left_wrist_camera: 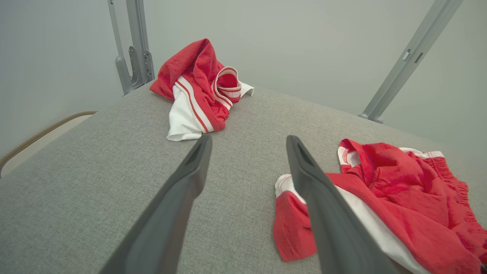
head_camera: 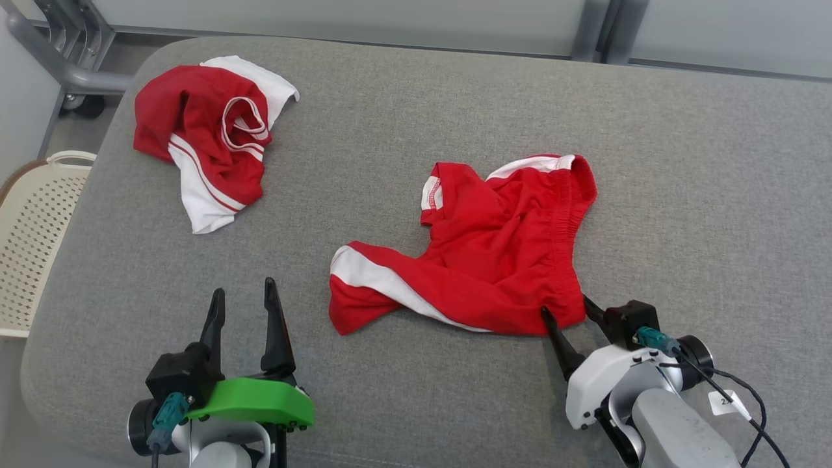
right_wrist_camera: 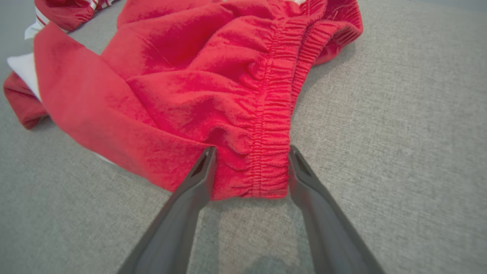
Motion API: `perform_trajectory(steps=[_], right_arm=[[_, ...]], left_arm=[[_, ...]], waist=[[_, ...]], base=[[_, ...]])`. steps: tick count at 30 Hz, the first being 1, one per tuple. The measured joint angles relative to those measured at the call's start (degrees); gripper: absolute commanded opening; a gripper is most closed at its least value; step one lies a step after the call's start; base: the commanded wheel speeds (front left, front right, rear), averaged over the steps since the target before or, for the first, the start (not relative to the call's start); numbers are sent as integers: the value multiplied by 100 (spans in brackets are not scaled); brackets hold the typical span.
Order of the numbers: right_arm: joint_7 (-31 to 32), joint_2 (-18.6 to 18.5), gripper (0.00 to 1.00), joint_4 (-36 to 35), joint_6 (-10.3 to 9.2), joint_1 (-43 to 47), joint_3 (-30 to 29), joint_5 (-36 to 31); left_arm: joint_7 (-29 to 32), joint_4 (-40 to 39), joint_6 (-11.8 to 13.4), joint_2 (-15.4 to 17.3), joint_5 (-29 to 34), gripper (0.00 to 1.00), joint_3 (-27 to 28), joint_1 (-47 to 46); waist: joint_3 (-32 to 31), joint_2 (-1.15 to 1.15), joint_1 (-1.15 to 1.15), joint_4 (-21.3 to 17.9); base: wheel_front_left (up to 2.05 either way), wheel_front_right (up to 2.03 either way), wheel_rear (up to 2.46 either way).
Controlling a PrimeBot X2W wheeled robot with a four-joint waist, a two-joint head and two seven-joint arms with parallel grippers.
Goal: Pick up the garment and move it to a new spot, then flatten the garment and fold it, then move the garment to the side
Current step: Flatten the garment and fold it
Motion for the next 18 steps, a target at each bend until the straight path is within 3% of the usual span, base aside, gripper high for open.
perform_trajectory(steps=[1, 2, 6, 18], right_arm=[[0, -12, 36, 4, -1, -24, 29, 33], [1, -25, 36, -7, -1, -46, 55, 58], [0, -76, 0, -255, 0, -52, 36, 165], [0, -213, 0, -1125, -1, 515, -199, 788]], left_arm=[[0, 1, 0, 0, 1, 100, -3, 3], [0, 1, 2, 0, 1, 100, 2, 8], [0, 1, 25, 0, 2, 100, 29, 59], [0, -47, 45, -1, -12, 100, 96, 126]], waist=[[11, 0, 0, 12], [17, 0, 0, 16], [5, 0, 0, -39], [-61, 0, 0, -553]], base=[[0, 0, 0], [0, 0, 0], [0, 0, 0], [0, 0, 0]])
